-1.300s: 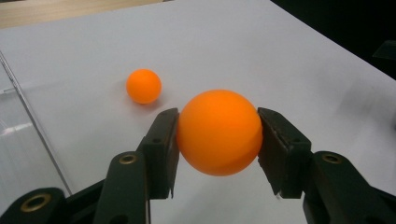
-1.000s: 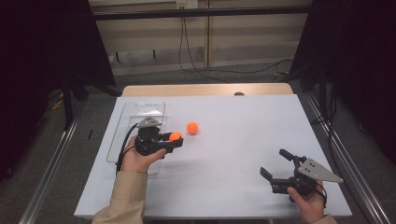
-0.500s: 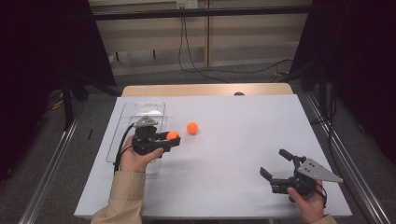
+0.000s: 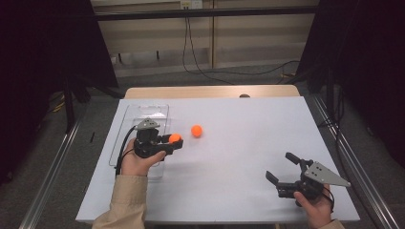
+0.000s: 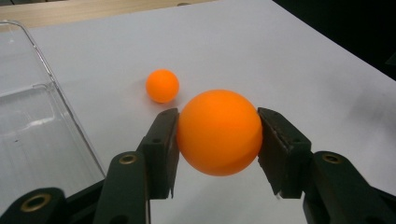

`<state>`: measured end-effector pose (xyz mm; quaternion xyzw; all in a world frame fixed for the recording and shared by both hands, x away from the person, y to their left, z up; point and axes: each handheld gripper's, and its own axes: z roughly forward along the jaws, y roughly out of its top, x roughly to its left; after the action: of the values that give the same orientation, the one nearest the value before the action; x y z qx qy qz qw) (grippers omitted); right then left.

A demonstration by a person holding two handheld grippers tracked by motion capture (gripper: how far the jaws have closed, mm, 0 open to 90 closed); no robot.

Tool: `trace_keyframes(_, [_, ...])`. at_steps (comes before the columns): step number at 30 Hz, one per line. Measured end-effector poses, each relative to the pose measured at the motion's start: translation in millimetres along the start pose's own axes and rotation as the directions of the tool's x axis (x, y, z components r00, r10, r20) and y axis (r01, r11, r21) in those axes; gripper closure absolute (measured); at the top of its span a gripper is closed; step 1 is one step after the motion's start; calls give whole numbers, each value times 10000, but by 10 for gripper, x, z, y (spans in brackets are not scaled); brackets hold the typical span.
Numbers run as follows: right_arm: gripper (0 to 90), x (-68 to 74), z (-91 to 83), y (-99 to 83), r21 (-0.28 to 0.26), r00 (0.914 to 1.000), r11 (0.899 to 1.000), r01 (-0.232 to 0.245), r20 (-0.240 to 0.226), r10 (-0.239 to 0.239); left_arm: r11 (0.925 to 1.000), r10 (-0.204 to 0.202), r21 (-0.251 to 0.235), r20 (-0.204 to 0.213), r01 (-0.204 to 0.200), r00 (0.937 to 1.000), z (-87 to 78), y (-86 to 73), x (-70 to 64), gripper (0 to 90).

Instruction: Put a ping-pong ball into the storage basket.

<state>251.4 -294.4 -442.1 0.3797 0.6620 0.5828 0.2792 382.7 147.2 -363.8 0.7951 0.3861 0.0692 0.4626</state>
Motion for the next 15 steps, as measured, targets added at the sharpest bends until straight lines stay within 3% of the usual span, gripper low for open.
trace_keyframes(15, [20,0,0,0,1,10000,10000,-3,2,3,9998,-176,-61,-228,175,9996,-39,-26,87,508])
